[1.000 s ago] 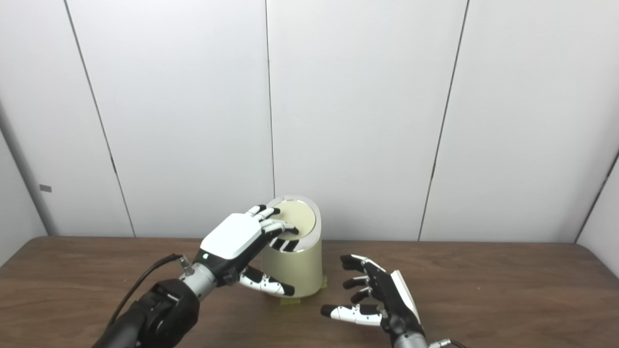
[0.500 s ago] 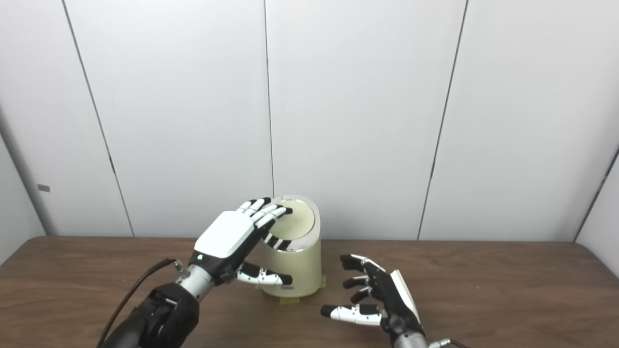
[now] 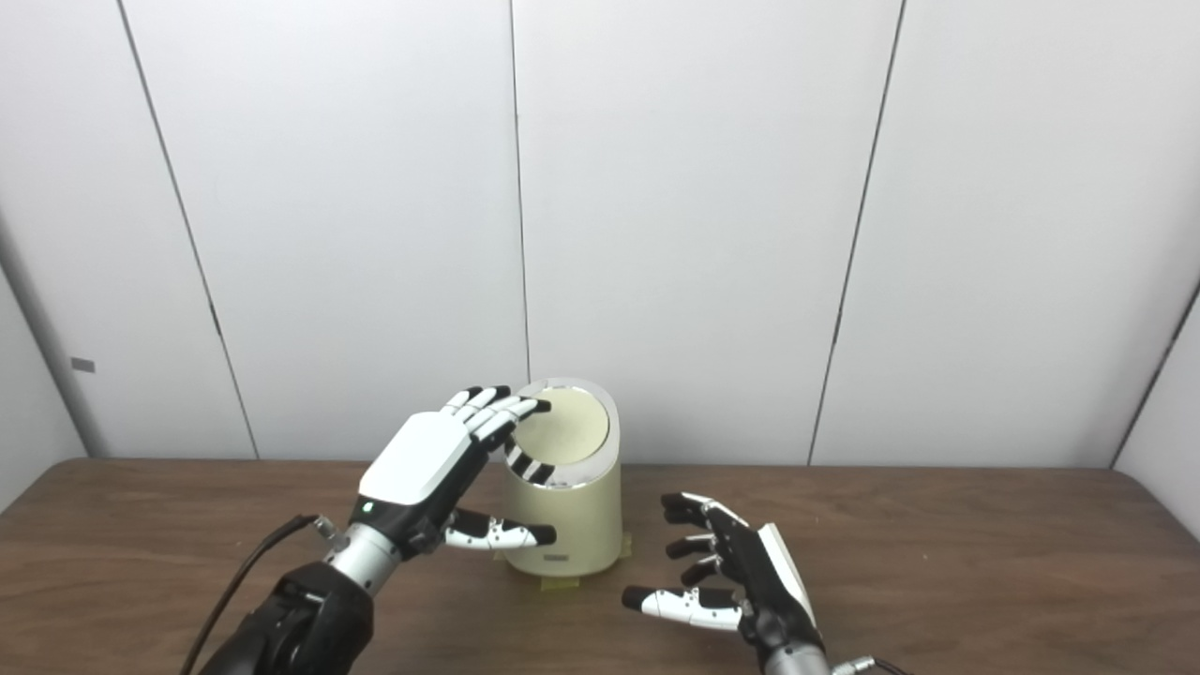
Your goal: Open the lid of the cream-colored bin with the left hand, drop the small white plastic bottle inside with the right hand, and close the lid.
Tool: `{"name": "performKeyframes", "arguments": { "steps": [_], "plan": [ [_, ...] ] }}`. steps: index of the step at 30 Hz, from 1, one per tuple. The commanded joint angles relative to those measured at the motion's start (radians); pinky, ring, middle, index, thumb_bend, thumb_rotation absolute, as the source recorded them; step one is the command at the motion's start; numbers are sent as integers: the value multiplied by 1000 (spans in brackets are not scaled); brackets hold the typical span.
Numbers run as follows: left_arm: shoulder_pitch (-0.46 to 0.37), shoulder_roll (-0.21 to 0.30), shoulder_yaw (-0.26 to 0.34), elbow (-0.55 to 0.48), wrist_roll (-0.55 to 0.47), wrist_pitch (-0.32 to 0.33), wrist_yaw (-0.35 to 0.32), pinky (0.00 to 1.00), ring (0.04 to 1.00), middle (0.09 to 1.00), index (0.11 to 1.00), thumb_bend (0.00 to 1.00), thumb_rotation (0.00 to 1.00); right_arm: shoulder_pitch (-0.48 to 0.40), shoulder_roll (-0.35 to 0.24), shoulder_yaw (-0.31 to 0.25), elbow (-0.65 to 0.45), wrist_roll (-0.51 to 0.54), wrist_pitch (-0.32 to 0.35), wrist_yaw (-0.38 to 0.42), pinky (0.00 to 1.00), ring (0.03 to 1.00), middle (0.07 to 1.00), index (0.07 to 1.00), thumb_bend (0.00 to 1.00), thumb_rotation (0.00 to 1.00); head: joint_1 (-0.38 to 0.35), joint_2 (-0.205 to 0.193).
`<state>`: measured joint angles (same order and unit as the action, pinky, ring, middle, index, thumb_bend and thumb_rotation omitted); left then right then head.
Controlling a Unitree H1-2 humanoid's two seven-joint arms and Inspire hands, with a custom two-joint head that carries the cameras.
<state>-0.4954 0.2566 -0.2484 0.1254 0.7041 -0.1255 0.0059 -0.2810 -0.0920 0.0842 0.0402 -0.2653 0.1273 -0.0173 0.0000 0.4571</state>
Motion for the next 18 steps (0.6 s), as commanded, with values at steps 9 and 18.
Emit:
{"name": "performKeyframes", "arguments": {
  "steps": [9, 18],
  "plan": [
    [107, -84, 165, -129, -284, -28, 49, 596, 775, 857, 849, 715, 293, -35, 0, -42, -66, 47, -19, -2, 546, 665, 782, 756, 749, 214, 11, 0],
    [234, -133, 237, -173, -506, -11, 18, 535, 706, 783, 807, 668, 205, -12, 13, -84, -105, 116, -39, -4, 490, 608, 770, 752, 748, 221, 28, 0]
  ]
}}
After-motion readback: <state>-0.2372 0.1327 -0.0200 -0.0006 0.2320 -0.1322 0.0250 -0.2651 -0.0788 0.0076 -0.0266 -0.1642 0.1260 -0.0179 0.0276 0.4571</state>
